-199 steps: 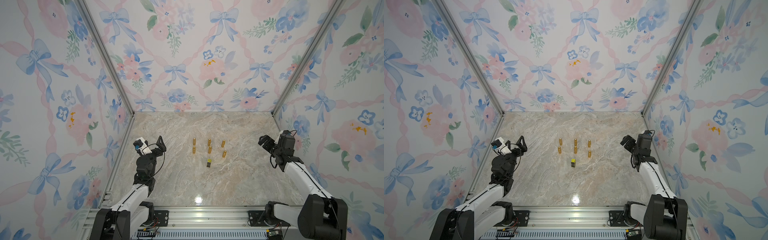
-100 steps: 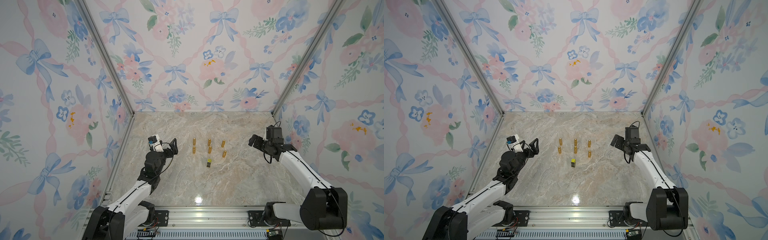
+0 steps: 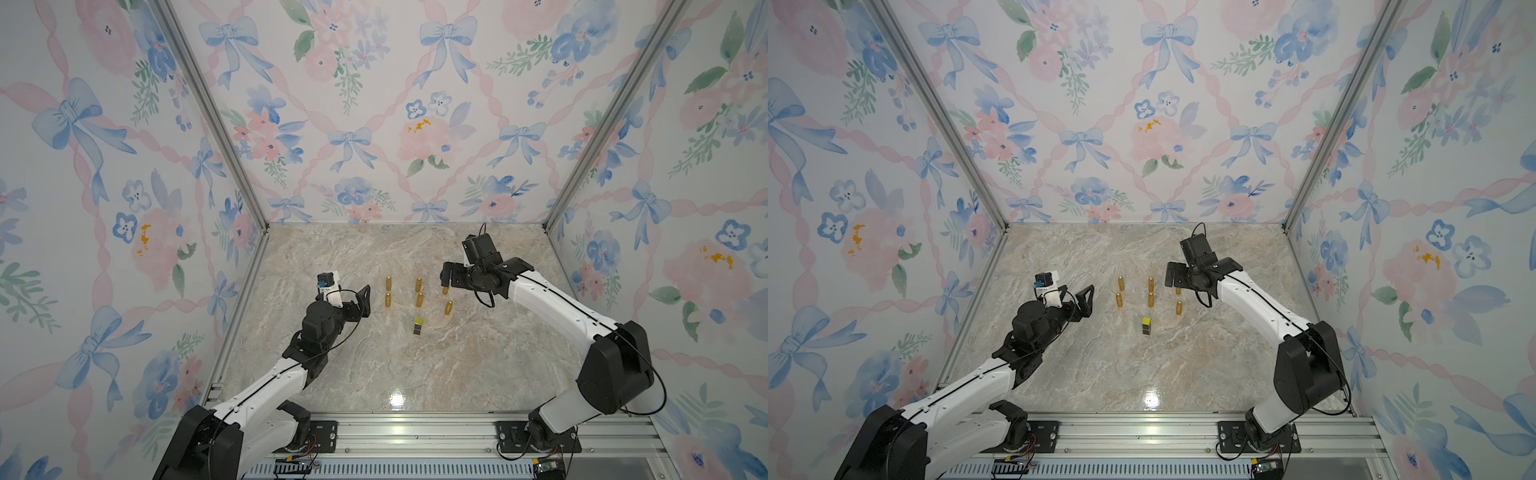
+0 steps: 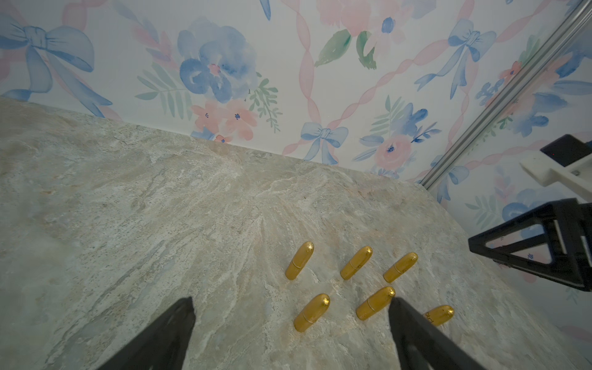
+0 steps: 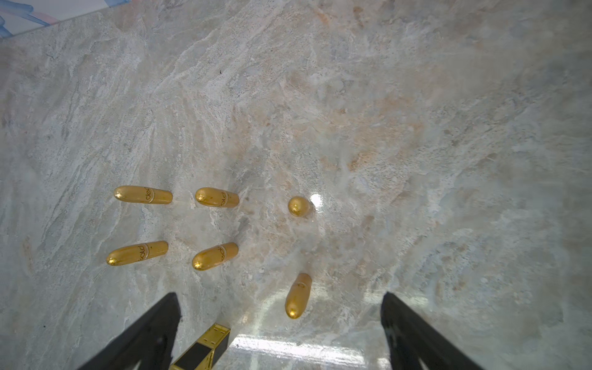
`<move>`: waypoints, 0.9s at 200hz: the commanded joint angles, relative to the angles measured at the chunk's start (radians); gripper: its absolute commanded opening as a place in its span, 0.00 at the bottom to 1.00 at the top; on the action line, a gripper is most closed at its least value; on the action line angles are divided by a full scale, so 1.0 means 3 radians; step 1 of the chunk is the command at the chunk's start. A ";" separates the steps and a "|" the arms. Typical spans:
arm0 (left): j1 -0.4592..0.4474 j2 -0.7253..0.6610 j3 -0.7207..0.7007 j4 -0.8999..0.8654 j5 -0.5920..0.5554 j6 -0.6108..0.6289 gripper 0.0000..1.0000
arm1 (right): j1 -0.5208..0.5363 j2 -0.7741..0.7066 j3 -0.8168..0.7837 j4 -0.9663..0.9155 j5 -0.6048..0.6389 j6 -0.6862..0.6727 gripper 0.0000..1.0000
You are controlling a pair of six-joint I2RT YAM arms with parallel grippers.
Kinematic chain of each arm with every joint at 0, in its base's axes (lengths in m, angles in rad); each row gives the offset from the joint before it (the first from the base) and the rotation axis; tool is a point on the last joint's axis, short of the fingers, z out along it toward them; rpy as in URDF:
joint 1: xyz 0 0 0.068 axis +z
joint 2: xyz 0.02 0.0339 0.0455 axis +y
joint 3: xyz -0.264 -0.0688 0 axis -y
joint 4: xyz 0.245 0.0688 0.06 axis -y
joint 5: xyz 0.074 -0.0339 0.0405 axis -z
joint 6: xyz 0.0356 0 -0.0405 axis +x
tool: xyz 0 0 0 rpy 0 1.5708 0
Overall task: Open the lipstick cap
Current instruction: Pick up the lipstick at the center of the board.
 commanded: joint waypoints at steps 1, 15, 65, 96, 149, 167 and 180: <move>-0.0128 0.0092 0.0130 -0.0081 -0.0061 0.0104 0.98 | 0.0022 0.0271 0.0198 -0.0243 0.0159 0.0093 0.95; -0.0217 0.0161 0.0170 -0.0079 -0.0066 0.0126 0.98 | 0.0013 0.0402 0.0262 -0.0264 0.0235 0.0067 0.91; -0.0518 0.0515 0.0393 -0.0085 0.0001 0.0333 0.98 | -0.0022 0.0796 0.0448 -0.0222 0.0208 -0.0059 0.83; -0.0690 0.0740 0.0528 -0.0082 0.0132 0.0477 0.98 | -0.0046 0.0949 0.0524 -0.0212 0.0199 -0.0130 0.81; -0.0851 0.1009 0.0669 -0.0085 0.0337 0.0613 0.98 | -0.0099 0.1169 0.0645 -0.0197 0.0193 -0.0299 0.75; -0.0868 0.1067 0.0704 -0.0082 0.0350 0.0610 0.98 | -0.0131 0.1235 0.0681 -0.0210 0.0190 -0.0327 0.71; -0.0885 0.1098 0.0727 -0.0082 0.0348 0.0610 0.98 | -0.0142 0.1266 0.0693 -0.0192 0.0174 -0.0350 0.66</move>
